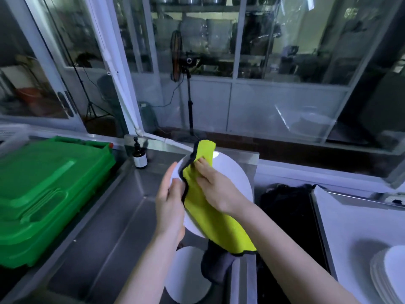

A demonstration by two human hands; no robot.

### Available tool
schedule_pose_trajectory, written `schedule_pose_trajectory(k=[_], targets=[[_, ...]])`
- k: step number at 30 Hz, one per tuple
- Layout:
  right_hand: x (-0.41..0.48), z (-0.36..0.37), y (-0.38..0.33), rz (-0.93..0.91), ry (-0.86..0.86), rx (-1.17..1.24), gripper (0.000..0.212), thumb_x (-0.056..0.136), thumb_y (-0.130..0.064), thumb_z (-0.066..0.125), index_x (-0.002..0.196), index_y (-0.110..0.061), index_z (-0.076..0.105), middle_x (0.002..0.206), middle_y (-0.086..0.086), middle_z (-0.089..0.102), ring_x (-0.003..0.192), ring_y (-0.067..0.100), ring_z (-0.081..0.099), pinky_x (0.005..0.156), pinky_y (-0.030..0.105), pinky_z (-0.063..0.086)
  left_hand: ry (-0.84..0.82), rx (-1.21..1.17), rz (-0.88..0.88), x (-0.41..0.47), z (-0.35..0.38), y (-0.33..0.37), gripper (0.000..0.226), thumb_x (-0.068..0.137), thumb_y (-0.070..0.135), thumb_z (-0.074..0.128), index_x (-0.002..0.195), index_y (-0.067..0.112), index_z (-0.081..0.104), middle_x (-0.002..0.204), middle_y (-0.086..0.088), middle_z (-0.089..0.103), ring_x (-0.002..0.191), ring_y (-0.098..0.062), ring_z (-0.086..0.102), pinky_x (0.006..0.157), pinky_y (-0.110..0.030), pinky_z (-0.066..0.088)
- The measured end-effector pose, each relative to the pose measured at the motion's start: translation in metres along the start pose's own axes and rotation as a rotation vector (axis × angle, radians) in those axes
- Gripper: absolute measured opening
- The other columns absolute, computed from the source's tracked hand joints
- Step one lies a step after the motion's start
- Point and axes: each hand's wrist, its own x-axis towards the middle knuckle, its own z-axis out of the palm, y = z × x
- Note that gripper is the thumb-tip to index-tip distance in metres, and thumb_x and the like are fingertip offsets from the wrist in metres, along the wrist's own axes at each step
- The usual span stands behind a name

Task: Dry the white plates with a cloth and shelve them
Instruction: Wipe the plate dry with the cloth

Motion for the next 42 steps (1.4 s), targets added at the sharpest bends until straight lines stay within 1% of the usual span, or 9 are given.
schedule_pose_trajectory(k=[3,7,13,16,20,25,33,37,42], targets=[[0.013,-0.012,0.010,0.046,0.061,-0.064,0.049,0.103,-0.006,0.036,0.151,-0.008,0.031,0.163,0.005,0.014,0.150,0.017,0.015,0.109,0.007,0.009,0.062,-0.029,-0.002,0.001,-0.007,0.010,0.038,0.107,0.024,0.046,0.117,0.057,0.064,0.129,0.031,0.055,0.110,0.030,0.044,0.109,-0.027,0.035],[-0.013,-0.023,0.027,-0.118,0.150,-0.455,0.047,0.096,-0.016,0.057,0.142,-0.009,0.049,0.155,0.007,0.037,0.141,0.024,0.040,0.114,0.031,0.034,0.125,-0.113,0.010,0.012,-0.011,0.027,0.040,0.107,0.022,0.045,0.111,0.054,0.069,0.142,0.014,0.058,0.135,-0.014,0.051,0.116,-0.047,0.039],[-0.045,0.011,0.014,-0.464,0.022,-0.384,0.043,0.104,-0.031,0.040,0.140,-0.011,0.052,0.153,0.003,0.041,0.143,0.019,0.035,0.118,0.035,0.029,0.121,-0.153,0.067,0.024,0.010,0.032,0.040,0.107,0.020,0.044,0.115,0.050,0.069,0.134,0.015,0.065,0.127,-0.008,0.058,0.109,-0.035,0.046],[-0.023,0.018,0.001,-0.375,0.071,-0.355,0.045,0.105,-0.033,0.031,0.133,-0.010,0.057,0.152,0.003,0.042,0.147,0.018,0.027,0.121,0.038,0.022,0.076,-0.152,0.044,0.029,0.022,0.033,0.042,0.108,0.021,0.043,0.108,0.052,0.072,0.120,0.024,0.071,0.112,0.002,0.065,0.087,-0.016,0.053],[0.013,0.011,-0.001,-0.238,0.178,-0.362,0.045,0.105,-0.033,0.032,0.142,-0.013,0.048,0.158,0.004,0.032,0.149,0.017,0.019,0.122,0.034,0.010,0.051,-0.159,0.083,0.042,0.027,0.038,0.040,0.107,0.016,0.039,0.124,0.040,0.066,0.129,0.011,0.069,0.114,0.000,0.064,0.097,-0.022,0.049],[0.056,-0.016,0.018,0.020,0.247,-0.493,0.057,0.105,-0.042,0.028,0.156,-0.018,0.016,0.164,-0.001,0.005,0.151,0.013,0.000,0.122,0.034,0.001,0.077,-0.076,0.080,0.032,0.025,0.031,0.040,0.107,0.019,0.041,0.114,0.052,0.062,0.125,0.032,0.059,0.118,0.011,0.055,0.083,-0.002,0.040],[-0.009,-0.013,0.042,-0.058,0.236,-0.609,0.059,0.102,-0.047,0.031,0.151,-0.014,0.036,0.159,0.003,0.026,0.149,0.020,0.021,0.119,0.047,0.025,0.136,-0.241,0.054,0.050,0.009,0.043,0.037,0.106,0.023,0.045,0.119,0.048,0.069,0.136,0.012,0.064,0.132,-0.016,0.055,0.114,-0.048,0.041],[-0.017,0.017,0.020,-0.313,0.146,-0.522,0.050,0.104,-0.038,0.030,0.146,-0.015,0.045,0.155,0.004,0.036,0.145,0.023,0.031,0.116,0.044,0.030,0.136,-0.209,0.073,0.046,0.021,0.038,0.038,0.107,0.018,0.043,0.118,0.045,0.068,0.122,0.025,0.069,0.120,0.001,0.061,0.105,-0.028,0.048],[0.031,0.008,0.003,-0.198,0.199,-0.476,0.052,0.104,-0.039,0.027,0.152,-0.019,0.031,0.162,0.001,0.018,0.151,0.018,0.011,0.122,0.037,0.010,0.060,-0.132,0.069,0.038,0.029,0.030,0.039,0.108,0.016,0.043,0.114,0.048,0.065,0.114,0.033,0.062,0.104,0.026,0.055,0.080,0.000,0.043]])
